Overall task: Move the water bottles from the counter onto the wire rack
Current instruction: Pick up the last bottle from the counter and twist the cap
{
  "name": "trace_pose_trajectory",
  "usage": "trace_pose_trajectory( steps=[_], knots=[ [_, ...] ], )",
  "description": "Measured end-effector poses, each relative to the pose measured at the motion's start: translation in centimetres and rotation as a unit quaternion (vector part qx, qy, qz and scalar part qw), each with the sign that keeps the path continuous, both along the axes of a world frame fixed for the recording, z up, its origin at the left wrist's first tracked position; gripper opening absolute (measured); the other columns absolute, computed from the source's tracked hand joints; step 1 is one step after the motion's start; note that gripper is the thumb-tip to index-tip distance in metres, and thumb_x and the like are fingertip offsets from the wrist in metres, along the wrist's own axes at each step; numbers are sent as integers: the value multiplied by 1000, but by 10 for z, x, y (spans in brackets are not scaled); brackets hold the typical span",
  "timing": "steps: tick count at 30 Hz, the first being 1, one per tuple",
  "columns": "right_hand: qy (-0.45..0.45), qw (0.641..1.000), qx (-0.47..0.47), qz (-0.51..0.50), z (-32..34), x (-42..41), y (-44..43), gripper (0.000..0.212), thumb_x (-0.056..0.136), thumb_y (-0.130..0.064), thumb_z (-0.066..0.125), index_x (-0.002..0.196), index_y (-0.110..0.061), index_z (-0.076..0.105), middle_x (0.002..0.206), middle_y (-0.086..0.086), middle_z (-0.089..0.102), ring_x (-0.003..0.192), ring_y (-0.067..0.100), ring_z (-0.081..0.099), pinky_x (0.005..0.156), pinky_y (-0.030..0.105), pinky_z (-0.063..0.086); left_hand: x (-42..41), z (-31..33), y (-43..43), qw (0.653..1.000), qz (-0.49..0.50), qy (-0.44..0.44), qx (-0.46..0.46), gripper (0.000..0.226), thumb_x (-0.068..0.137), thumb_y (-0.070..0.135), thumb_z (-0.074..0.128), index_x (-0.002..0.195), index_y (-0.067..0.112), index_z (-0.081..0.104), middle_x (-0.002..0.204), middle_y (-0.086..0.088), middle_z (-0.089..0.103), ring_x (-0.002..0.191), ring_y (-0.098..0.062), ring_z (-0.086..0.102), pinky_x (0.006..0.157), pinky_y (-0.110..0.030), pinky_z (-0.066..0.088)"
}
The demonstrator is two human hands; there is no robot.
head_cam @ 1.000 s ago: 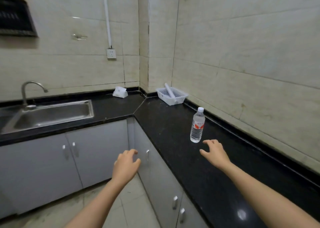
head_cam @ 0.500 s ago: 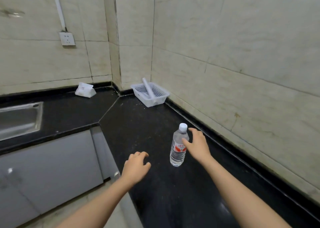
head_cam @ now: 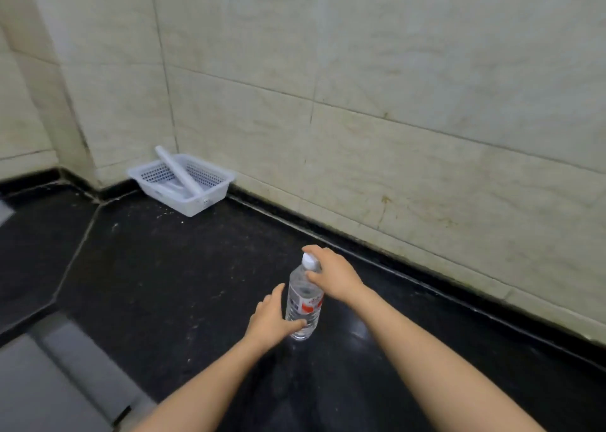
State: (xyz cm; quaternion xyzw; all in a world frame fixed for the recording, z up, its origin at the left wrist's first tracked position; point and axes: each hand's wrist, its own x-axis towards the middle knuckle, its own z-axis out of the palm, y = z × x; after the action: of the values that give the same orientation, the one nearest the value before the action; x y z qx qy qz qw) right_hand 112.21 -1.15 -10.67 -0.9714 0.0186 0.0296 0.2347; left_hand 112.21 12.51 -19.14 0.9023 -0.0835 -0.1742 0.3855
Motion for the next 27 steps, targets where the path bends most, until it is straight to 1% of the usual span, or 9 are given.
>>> trace_pose_trajectory(
  steps=[3, 6, 8, 10, 14, 17, 19, 22, 27],
  knots=[
    [7, 996, 40, -74, -8, 0, 15, 52, 85, -18, 54, 134, -25, 38, 129, 13, 51, 115, 31, 51, 93, 36, 41, 21, -11, 7, 997, -60, 13, -38, 94, 61, 44, 73, 139, 23, 26, 135, -8, 46, 125, -26, 44, 103, -42, 39],
    [-27, 982, 95, -161, -12, -1, 31, 43, 87, -15, 53, 128, -24, 43, 129, 9, 54, 113, 27, 53, 92, 32, 41, 40, -16, 11, 990, -116, 32, -74, 88, 46, 57, 65, 126, 34, 38, 119, 1, 57, 113, -20, 54, 95, -42, 47],
    [-49, 975, 93, -194, -11, -8, 40, 40, 88, -15, 52, 127, -23, 45, 128, 6, 54, 113, 25, 52, 93, 32, 40, 49, -20, 12, 985, -143, 42, -84, 85, 44, 59, 64, 121, 32, 41, 115, 2, 59, 107, -17, 58, 91, -42, 50],
    [-65, 970, 82, -218, -14, -22, 49, 39, 89, -15, 51, 126, -23, 45, 126, 5, 54, 113, 24, 52, 94, 35, 41, 47, -17, 11, 982, -162, 36, -90, 80, 46, 59, 65, 116, 27, 43, 113, 0, 59, 103, -18, 58, 88, -42, 51],
    [-128, 939, 111, -299, -8, -57, 56, 36, 89, -14, 52, 123, -22, 47, 119, 3, 56, 105, 20, 54, 90, 34, 46, 27, -7, 1, 971, -223, -34, -81, 61, 66, 44, 70, 116, 21, 43, 113, -1, 55, 108, -23, 50, 90, -41, 46],
    [-158, 923, 112, -334, 18, -85, 47, 34, 88, -12, 54, 121, -19, 47, 105, 0, 56, 94, 16, 53, 80, 28, 45, 4, 9, -16, 957, -255, -53, -130, 54, 63, 47, 71, 105, 24, 46, 106, 2, 60, 102, -22, 56, 87, -43, 47],
    [-174, 909, 110, -362, 41, -110, 40, 36, 87, -13, 55, 121, -18, 45, 101, -1, 54, 93, 17, 54, 81, 31, 45, -16, 26, -33, 943, -291, -70, -145, 51, 61, 51, 70, 99, 25, 46, 101, 3, 62, 97, -22, 59, 84, -44, 49],
    [-200, 876, 111, -425, 73, -156, 27, 42, 85, -15, 59, 122, -17, 39, 100, -1, 53, 94, 18, 54, 83, 34, 45, -55, 55, -63, 920, -335, -101, -175, 49, 61, 53, 68, 97, 27, 48, 99, 3, 63, 94, -22, 61, 81, -44, 49],
    [-284, 785, 136, -533, 107, -256, 0, 47, 77, -17, 71, 116, -10, 48, 98, 0, 58, 91, 11, 55, 77, 23, 41, -147, 99, -107, 883, -381, -168, -217, 44, 65, 50, 66, 97, 23, 50, 97, 0, 59, 92, -22, 57, 68, -33, 43]
  ],
)
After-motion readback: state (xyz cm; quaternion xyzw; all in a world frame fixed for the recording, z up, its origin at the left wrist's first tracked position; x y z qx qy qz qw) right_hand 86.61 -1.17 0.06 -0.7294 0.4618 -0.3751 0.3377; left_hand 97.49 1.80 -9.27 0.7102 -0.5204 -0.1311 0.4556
